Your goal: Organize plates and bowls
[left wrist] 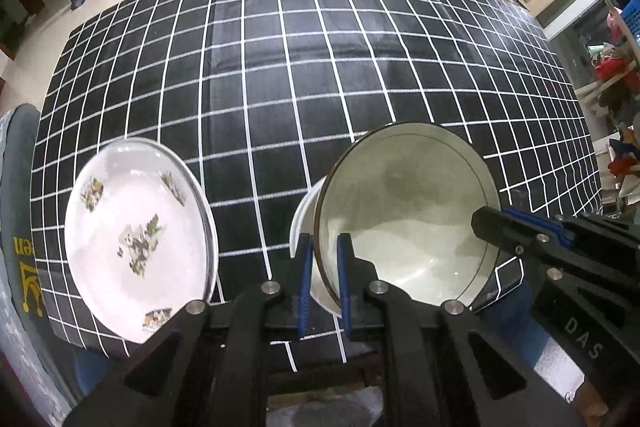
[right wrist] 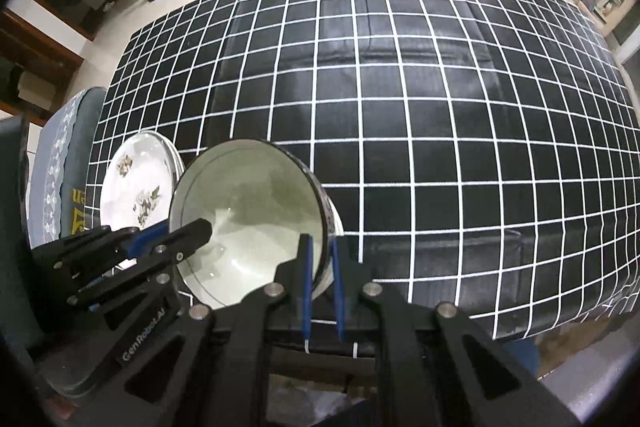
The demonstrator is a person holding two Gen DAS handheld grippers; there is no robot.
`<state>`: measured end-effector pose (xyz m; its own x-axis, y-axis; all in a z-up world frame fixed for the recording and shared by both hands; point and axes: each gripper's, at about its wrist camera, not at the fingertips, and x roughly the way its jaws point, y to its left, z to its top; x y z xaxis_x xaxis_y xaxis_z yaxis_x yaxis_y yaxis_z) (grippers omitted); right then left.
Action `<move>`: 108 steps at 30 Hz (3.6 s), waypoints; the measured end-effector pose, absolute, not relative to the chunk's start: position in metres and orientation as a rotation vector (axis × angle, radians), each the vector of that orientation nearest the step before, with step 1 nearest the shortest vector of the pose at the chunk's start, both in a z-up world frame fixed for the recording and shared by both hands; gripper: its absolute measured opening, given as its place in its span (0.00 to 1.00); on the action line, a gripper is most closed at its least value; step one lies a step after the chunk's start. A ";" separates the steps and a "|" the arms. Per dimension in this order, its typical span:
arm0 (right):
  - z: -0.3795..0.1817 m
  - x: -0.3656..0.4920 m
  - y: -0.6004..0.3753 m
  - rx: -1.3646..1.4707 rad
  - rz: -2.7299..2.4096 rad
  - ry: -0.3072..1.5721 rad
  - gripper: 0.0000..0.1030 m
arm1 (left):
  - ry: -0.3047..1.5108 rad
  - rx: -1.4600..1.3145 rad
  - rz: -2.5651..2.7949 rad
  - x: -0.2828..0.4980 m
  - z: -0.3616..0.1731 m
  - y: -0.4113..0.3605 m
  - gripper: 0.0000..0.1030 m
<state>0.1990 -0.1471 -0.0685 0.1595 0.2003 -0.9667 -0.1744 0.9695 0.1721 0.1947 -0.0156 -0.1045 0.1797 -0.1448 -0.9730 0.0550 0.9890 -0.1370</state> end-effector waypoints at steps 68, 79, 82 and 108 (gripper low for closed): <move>-0.118 0.205 -0.152 0.330 0.284 1.356 0.61 | 1.343 -0.317 -0.386 0.188 -0.141 0.011 0.48; -0.142 0.213 -0.148 0.294 0.294 1.400 0.62 | 1.368 -0.239 -0.368 0.199 -0.165 -0.004 0.49; -0.152 0.213 -0.152 0.315 0.287 1.419 0.62 | 1.407 -0.237 -0.370 0.199 -0.178 -0.002 0.49; -0.152 0.206 -0.161 0.439 0.239 1.451 0.63 | 1.436 -0.284 -0.328 0.212 -0.196 -0.029 0.60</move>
<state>0.2063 -0.1608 -0.1516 0.1145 0.4162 -0.9020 0.1053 0.8978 0.4276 0.2118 -0.0289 -0.1965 0.1043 -0.3863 -0.9164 0.0494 0.9223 -0.3832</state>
